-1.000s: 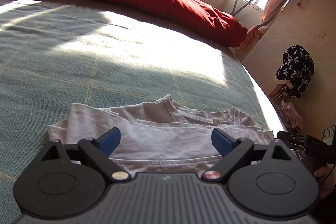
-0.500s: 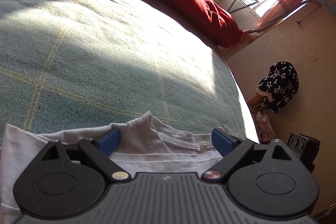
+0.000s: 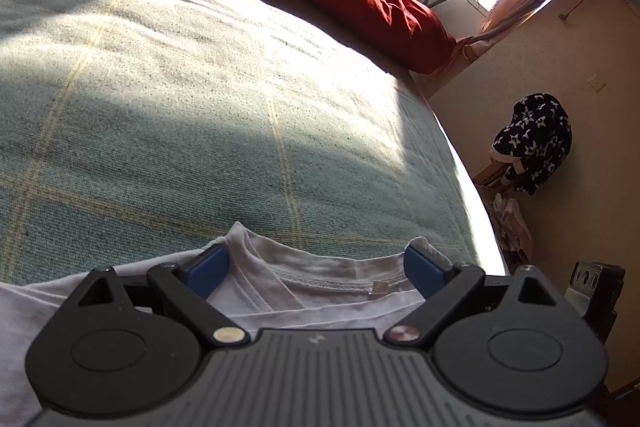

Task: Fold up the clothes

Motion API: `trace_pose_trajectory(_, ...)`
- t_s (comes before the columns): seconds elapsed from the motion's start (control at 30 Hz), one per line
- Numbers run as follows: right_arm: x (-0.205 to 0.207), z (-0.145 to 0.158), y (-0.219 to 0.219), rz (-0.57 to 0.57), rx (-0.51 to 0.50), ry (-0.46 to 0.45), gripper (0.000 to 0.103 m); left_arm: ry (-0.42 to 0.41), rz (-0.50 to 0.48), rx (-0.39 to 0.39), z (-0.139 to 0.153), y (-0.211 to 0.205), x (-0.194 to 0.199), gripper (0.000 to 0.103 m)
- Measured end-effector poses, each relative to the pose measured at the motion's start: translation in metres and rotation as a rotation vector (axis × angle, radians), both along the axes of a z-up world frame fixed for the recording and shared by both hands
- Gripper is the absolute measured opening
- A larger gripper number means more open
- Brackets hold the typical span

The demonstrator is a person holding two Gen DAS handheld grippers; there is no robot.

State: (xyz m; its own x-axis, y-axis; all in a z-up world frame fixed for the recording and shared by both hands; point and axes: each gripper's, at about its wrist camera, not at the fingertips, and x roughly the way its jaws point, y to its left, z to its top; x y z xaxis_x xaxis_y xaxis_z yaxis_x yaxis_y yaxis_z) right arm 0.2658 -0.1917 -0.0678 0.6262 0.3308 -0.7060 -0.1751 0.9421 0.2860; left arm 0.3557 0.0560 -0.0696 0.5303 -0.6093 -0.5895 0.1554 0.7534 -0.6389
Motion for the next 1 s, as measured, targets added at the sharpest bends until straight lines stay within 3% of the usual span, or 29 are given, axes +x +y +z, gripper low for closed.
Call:
trace_pose_trajectory(0.3,-0.057,0.046,-0.014,-0.053,0.059,-0.083,0.103,-0.112,-0.014,0.133,0.072,0.011,-0.076,0.095)
trace_pose_trajectory(0.4,-0.082,0.042,-0.012,-0.047,0.072,-0.068,0.103,-0.128,-0.016,0.185,0.082,0.016,-0.114,0.097)
trace_pose_trajectory(0.57,-0.125,0.034,-0.009,-0.036,0.092,-0.04,0.103,-0.109,-0.025,0.246,0.067,0.021,-0.182,0.097)
trace_pose_trajectory(0.73,-0.167,0.026,-0.005,-0.024,0.113,-0.012,0.103,-0.057,-0.078,0.225,0.035,0.018,-0.236,0.097)
trace_pose_trajectory(0.83,-0.182,0.018,-0.002,-0.018,0.12,0.012,0.103,-0.004,-0.063,0.245,0.017,0.016,-0.254,0.097)
trace_pose_trajectory(1.0,-0.197,0.007,-0.001,-0.025,0.101,0.033,0.103,-0.066,-0.044,0.26,0.03,0.014,-0.271,0.097)
